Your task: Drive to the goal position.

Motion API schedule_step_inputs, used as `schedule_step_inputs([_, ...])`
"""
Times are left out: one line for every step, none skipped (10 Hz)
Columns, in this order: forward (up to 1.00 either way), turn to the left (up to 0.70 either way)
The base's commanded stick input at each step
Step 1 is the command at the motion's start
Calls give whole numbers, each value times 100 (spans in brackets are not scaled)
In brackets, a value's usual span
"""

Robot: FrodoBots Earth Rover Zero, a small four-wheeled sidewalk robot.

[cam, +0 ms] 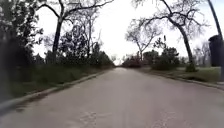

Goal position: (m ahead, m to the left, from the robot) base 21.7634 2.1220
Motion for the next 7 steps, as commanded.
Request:
schedule_step_inputs([70,0])
schedule_step_inputs([70,0])
schedule_step_inputs([70,0])
schedule_step_inputs([70,0])
schedule_step_inputs([70,0])
schedule_step_inputs([70,0])
schedule_step_inputs([70,0])
